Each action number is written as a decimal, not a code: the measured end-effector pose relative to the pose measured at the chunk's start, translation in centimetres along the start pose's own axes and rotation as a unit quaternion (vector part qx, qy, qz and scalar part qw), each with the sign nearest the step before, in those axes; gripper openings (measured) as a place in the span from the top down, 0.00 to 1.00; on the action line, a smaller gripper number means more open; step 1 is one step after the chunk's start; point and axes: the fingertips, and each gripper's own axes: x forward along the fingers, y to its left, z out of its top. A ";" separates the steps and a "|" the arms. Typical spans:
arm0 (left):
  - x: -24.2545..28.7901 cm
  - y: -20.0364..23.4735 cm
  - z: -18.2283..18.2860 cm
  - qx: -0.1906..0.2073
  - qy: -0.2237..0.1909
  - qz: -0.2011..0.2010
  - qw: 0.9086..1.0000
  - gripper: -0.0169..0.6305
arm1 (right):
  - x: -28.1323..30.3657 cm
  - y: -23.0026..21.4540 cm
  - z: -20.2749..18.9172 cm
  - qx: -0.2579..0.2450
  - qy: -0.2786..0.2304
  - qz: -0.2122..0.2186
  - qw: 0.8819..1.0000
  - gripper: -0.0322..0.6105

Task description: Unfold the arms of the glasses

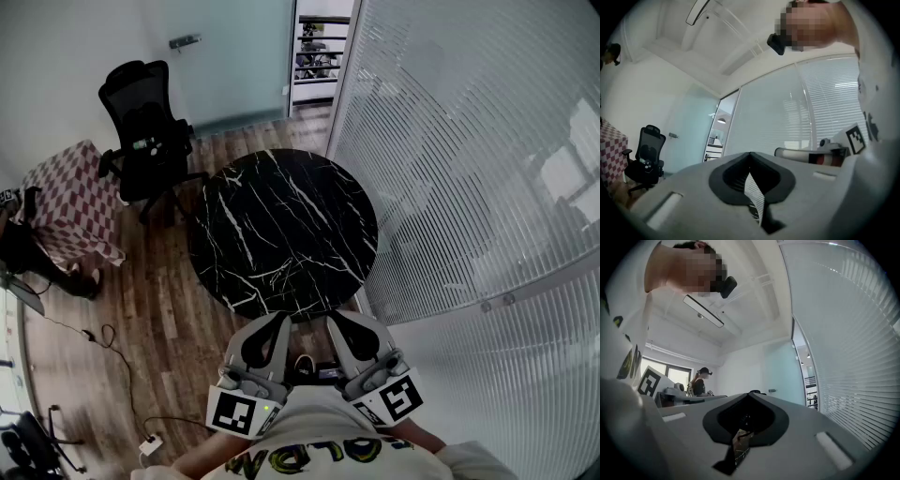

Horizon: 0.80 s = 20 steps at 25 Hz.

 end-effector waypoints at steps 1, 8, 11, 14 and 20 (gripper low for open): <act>-0.1 -0.3 0.1 -0.005 -0.002 0.000 1.000 0.97 | -0.1 0.1 0.0 -0.001 0.000 0.002 1.000 0.95; -0.1 -1.2 -0.2 -0.003 0.003 -0.003 1.000 0.97 | -0.9 -0.1 -0.1 0.000 0.004 0.002 1.000 0.95; 0.1 -1.6 -0.9 0.003 0.008 -0.005 1.000 0.97 | -1.4 -0.6 -0.3 0.006 0.002 0.002 1.000 0.95; 0.4 -2.1 -1.3 0.003 0.014 -0.002 1.000 0.97 | -1.9 -1.1 -0.1 0.013 -0.005 0.005 1.000 0.95; 1.3 -3.1 -1.6 0.009 0.021 0.005 1.000 0.97 | -2.6 -2.2 -0.2 0.014 0.006 0.014 1.000 0.95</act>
